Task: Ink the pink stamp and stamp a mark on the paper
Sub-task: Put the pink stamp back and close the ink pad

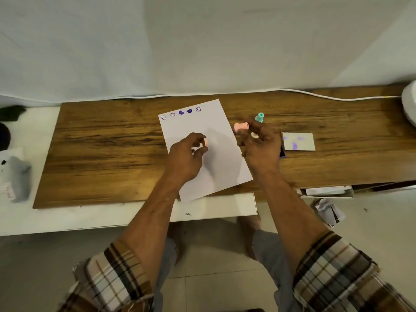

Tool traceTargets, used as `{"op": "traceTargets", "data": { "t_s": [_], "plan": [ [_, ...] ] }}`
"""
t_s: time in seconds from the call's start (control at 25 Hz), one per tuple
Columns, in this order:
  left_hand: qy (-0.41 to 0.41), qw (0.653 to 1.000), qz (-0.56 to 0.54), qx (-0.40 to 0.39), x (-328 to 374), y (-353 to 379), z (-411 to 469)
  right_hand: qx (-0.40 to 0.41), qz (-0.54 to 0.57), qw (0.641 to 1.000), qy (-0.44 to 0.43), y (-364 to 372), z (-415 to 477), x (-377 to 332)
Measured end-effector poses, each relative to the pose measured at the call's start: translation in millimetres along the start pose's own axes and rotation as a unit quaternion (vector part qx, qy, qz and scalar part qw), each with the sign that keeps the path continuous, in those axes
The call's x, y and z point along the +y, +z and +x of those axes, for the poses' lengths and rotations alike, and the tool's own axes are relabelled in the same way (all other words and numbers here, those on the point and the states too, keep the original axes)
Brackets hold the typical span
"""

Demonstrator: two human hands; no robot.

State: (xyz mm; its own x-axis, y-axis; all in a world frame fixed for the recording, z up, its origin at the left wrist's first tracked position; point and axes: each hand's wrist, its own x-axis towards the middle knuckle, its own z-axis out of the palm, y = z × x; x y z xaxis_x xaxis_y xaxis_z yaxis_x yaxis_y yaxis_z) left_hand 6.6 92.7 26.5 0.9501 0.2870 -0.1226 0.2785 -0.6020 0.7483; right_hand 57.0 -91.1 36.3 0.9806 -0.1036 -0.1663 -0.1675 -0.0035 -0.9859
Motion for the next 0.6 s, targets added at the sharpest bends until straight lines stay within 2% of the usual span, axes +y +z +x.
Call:
{"op": "traceTargets", "data": {
  "t_s": [0.2, 0.4, 0.6],
  "plan": [
    [-0.066, 0.981, -0.181, 0.003, 12.9, -7.4, -54.4, -0.024, -0.02, 0.998, 0.047, -2.8, -58.1, -1.1],
    [-0.073, 0.972, -0.222, -0.026, 19.4, -27.0, -108.2, -0.041, 0.018, 0.997, 0.065, -12.3, -128.8, -12.2],
    [-0.055, 0.966, -0.251, -0.018, 40.4, -54.7, -146.3, -0.029, 0.039, 0.997, 0.054, -23.4, -167.1, -44.5]
  ]
}}
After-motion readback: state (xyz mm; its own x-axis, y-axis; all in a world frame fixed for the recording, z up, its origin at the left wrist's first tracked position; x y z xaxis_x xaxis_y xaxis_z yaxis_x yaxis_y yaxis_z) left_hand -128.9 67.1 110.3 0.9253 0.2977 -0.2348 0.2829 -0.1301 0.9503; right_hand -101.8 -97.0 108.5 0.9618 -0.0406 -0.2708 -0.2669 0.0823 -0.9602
